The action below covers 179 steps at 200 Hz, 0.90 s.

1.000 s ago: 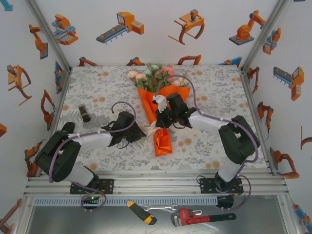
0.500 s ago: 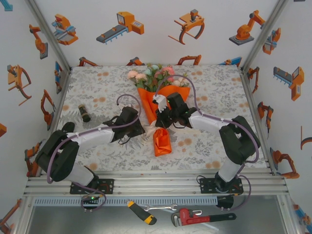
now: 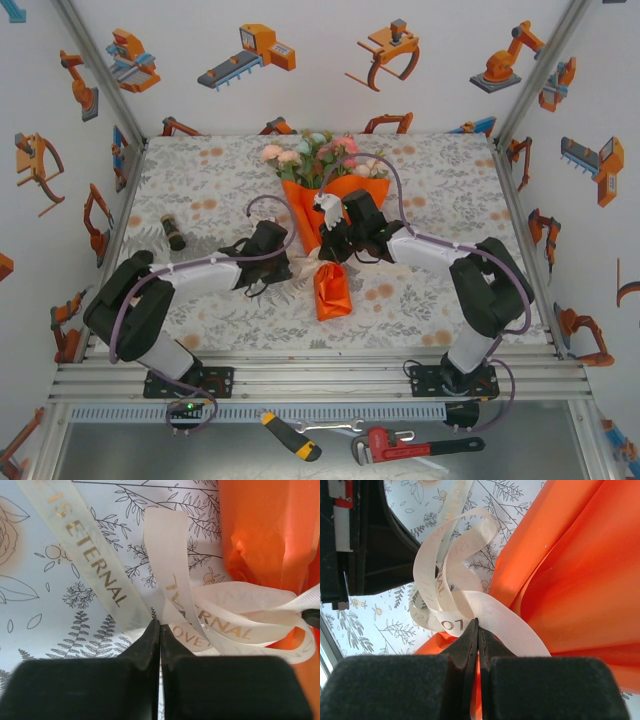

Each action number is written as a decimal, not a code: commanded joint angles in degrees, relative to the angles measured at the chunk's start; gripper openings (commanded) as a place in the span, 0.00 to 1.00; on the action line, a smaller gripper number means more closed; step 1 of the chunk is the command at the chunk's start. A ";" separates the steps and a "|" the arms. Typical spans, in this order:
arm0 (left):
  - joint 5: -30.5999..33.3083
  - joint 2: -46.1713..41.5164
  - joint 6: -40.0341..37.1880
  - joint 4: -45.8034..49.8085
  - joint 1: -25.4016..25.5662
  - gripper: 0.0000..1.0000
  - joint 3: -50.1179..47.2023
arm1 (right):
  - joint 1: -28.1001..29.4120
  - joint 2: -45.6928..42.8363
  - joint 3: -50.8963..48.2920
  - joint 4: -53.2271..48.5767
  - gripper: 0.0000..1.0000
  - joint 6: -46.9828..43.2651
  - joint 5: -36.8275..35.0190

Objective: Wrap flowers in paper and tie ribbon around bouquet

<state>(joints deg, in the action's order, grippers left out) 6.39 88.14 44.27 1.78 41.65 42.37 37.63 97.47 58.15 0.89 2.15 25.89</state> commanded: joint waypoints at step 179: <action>-7.97 -0.59 30.28 -8.62 1.36 0.00 4.73 | 0.01 -1.22 0.74 4.00 0.04 10.69 -2.01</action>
<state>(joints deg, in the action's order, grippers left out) -5.72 84.53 70.06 -4.56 43.72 46.04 37.63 97.49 58.15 3.05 9.93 22.70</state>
